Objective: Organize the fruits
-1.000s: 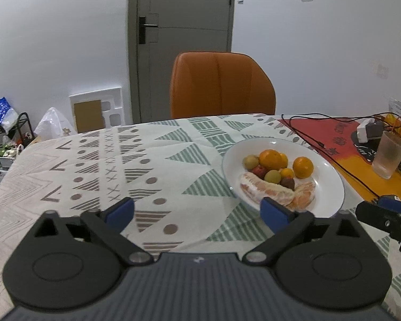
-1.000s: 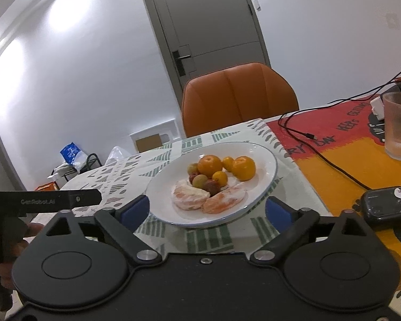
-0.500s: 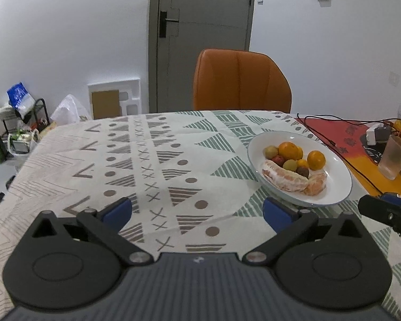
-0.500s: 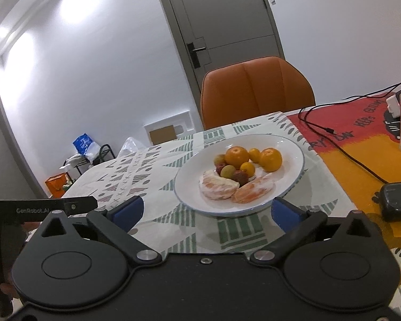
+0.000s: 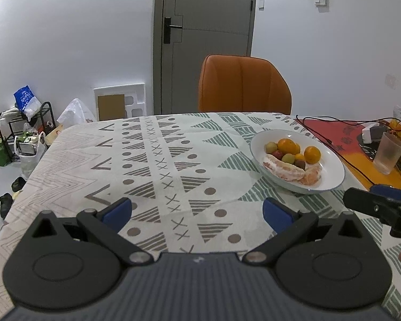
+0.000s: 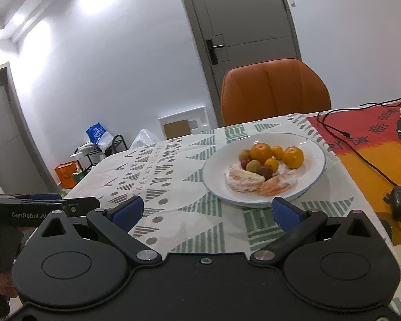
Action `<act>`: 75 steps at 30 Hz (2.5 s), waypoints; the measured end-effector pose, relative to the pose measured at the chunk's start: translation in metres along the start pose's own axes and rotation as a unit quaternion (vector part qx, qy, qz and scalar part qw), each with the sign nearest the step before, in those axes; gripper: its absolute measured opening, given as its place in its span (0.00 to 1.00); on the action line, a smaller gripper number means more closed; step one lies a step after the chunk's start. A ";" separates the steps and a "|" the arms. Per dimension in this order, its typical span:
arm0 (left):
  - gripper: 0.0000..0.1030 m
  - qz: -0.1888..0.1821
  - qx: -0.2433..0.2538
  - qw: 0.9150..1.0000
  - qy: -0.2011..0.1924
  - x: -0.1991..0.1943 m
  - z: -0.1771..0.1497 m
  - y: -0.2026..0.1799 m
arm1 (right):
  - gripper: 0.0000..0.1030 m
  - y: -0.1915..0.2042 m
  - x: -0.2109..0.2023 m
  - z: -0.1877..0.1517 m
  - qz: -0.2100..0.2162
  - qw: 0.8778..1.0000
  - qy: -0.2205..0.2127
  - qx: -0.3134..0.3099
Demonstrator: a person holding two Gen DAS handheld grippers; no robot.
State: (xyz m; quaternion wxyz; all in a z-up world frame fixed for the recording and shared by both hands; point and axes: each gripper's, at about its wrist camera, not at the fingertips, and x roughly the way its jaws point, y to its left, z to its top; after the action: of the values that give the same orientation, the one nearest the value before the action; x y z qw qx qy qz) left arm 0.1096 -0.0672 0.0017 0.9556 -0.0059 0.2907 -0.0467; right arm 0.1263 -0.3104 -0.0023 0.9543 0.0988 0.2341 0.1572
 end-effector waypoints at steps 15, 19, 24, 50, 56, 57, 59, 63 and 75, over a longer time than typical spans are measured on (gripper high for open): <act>1.00 0.010 -0.010 1.000 -0.012 -0.035 -0.013 0.014 | 1.00 0.022 -0.012 -0.002 0.022 1.000 0.010 -0.020; 1.00 0.015 -0.015 1.000 -0.015 -0.041 -0.016 0.019 | 1.00 0.027 -0.013 -0.003 0.027 0.999 0.013 -0.023; 1.00 0.022 -0.019 0.999 -0.013 -0.044 -0.019 0.026 | 1.00 0.035 -0.014 -0.006 0.036 0.999 0.015 -0.028; 1.00 0.028 -0.025 0.999 -0.007 -0.046 -0.025 0.035 | 1.00 0.040 -0.013 -0.009 0.037 0.999 0.021 -0.030; 1.00 0.028 -0.026 0.999 -0.007 -0.046 -0.025 0.035 | 1.00 0.040 -0.013 -0.009 0.037 0.999 0.022 -0.031; 1.00 0.028 -0.025 0.999 -0.007 -0.046 -0.025 0.035 | 1.00 0.040 -0.014 -0.009 0.036 0.999 0.022 -0.031; 1.00 0.029 -0.025 0.999 -0.007 -0.046 -0.025 0.034 | 1.00 0.040 -0.014 -0.010 0.036 0.999 0.021 -0.030; 1.00 0.027 -0.026 0.999 -0.006 -0.047 -0.024 0.033 | 1.00 0.039 -0.014 -0.009 0.035 0.999 0.021 -0.029; 1.00 0.023 -0.023 0.999 -0.006 -0.046 -0.023 0.030 | 1.00 0.036 -0.015 -0.010 0.031 0.999 0.020 -0.029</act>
State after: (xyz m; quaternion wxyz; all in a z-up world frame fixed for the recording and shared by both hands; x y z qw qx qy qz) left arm 0.0615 -0.0329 0.0066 0.9579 -0.0220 0.2857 -0.0183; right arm 0.1002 -0.2804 0.0049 0.9466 0.0756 0.2451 0.1951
